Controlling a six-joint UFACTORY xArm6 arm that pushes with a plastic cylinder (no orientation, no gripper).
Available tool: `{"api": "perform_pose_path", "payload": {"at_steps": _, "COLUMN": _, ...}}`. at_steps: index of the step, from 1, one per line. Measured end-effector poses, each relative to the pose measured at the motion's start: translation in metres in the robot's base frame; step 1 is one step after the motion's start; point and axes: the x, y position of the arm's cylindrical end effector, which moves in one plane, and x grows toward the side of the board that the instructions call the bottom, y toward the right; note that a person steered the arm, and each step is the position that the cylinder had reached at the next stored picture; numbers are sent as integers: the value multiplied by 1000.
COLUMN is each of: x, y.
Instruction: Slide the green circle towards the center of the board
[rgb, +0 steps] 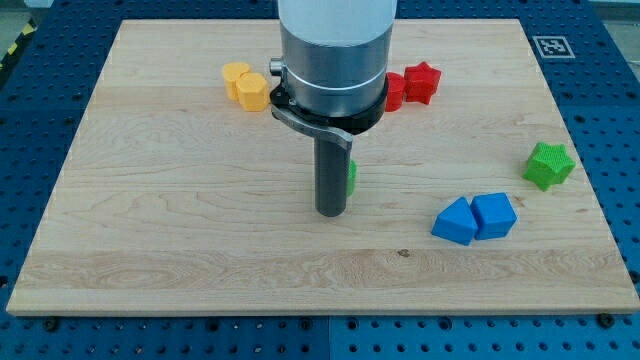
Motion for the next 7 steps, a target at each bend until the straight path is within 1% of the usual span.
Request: {"api": "perform_pose_path", "payload": {"at_steps": 7, "x": -17, "y": 3}}
